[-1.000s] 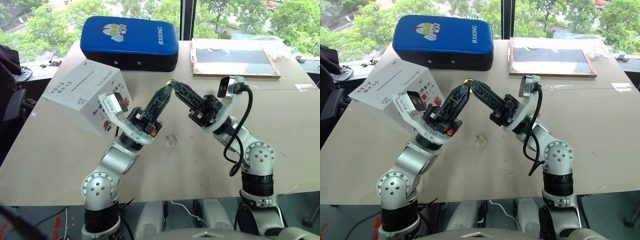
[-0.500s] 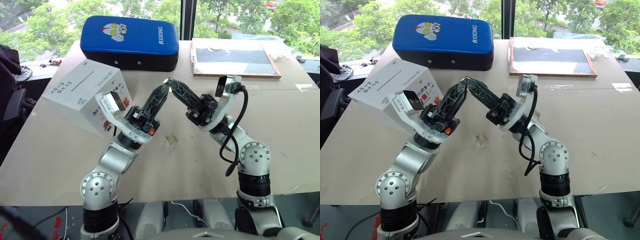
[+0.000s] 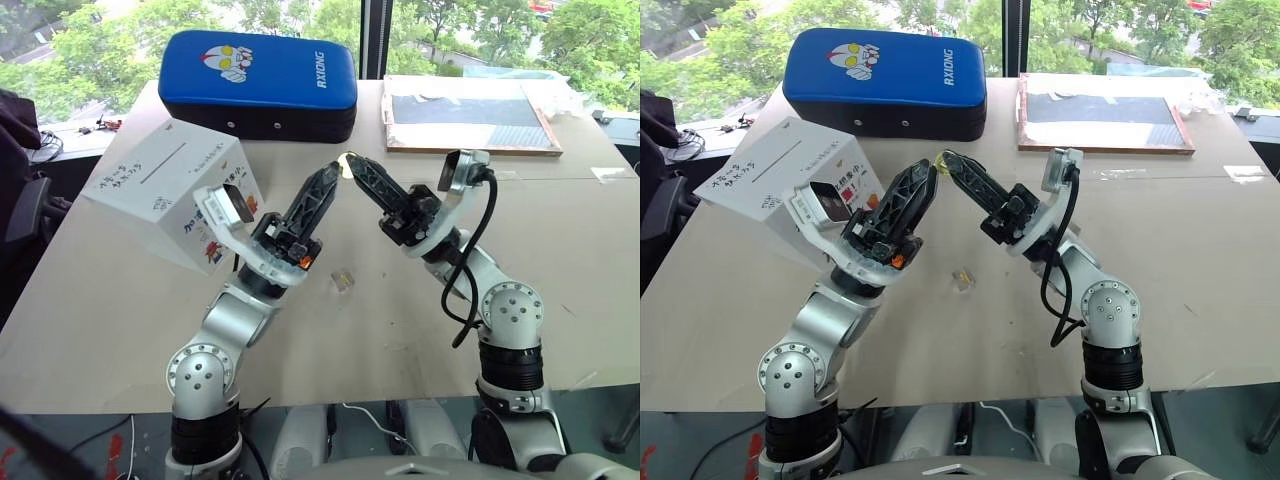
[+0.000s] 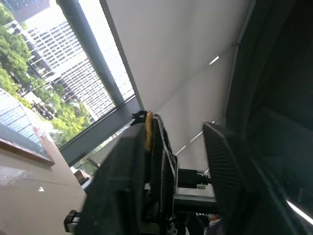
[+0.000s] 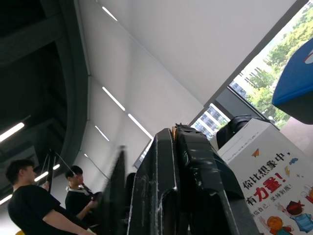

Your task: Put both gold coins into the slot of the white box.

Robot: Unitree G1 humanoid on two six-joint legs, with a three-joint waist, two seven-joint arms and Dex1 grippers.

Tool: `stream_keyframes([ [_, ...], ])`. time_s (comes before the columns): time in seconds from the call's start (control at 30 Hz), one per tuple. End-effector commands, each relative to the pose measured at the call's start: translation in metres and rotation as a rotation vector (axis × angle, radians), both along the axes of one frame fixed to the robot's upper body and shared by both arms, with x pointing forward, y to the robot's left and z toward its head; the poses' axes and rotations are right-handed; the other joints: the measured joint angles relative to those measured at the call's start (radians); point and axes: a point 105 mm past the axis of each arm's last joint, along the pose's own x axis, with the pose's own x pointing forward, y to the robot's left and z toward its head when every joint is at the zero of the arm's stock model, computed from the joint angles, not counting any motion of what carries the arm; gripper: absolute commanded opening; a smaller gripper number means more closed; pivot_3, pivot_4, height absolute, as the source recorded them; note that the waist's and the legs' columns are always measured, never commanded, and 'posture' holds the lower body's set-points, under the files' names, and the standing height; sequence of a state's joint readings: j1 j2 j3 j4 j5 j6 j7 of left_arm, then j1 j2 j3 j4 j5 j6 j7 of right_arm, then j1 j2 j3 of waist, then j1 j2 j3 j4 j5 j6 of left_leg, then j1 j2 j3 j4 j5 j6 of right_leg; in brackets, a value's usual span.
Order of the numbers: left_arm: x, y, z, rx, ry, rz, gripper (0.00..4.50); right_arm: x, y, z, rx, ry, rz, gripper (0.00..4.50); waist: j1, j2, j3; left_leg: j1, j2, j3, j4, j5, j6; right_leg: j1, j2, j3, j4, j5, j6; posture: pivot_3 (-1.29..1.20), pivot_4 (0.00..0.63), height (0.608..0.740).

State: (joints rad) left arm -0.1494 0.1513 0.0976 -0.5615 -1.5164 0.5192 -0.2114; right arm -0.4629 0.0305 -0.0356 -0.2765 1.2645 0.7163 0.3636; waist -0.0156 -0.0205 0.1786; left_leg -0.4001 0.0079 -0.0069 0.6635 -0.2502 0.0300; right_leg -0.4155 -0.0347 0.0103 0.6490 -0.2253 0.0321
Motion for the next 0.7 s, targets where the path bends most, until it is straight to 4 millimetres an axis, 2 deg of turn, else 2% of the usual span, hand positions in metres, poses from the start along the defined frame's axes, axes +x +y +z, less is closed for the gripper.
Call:
stream_keyframes([
  [0.03,-0.01,-0.001,0.013,-0.021,-0.07,-0.019,0.05,-0.002,-0.002,0.008,0.015,-0.028,-0.008,0.0,0.001,0.0,0.0,0.0,0.0,0.0,0.0,0.0,0.0,0.0,0.0,0.0,-0.001,0.0,0.0,0.0,0.15,0.74],
  [0.47,-0.005,-0.002,0.007,-0.02,-0.026,-0.009,0.05,-0.009,0.0,0.011,0.019,-0.04,0.033,0.0,0.001,0.0,0.0,-0.001,0.0,0.0,-0.004,0.0,0.0,0.0,0.0,0.0,-0.005,0.0,0.0,0.0,0.15,0.74],
  [0.57,-0.001,0.001,0.005,-0.019,-0.012,0.014,0.94,-0.009,-0.001,0.011,0.02,-0.038,0.033,0.0,0.001,0.0,0.0,-0.001,0.0,0.0,-0.005,0.0,0.0,0.0,0.0,0.0,-0.006,0.0,0.0,0.0,0.15,0.74],
  [0.67,0.001,0.001,0.005,-0.012,-0.006,0.034,2.37,-0.007,-0.002,0.011,0.029,-0.032,0.029,0.0,0.002,0.0,0.0,-0.001,0.0,0.0,-0.005,0.0,0.0,0.0,0.0,0.0,-0.006,0.0,0.0,0.0,0.15,0.74],
  [0.7,0.0,0.001,0.005,-0.014,-0.009,0.029,2.37,-0.007,-0.002,0.012,0.032,-0.029,0.026,0.0,0.002,0.0,0.0,-0.001,0.0,0.0,-0.005,0.0,0.0,0.0,0.0,0.0,-0.006,0.0,0.001,0.0,0.15,0.74],
])
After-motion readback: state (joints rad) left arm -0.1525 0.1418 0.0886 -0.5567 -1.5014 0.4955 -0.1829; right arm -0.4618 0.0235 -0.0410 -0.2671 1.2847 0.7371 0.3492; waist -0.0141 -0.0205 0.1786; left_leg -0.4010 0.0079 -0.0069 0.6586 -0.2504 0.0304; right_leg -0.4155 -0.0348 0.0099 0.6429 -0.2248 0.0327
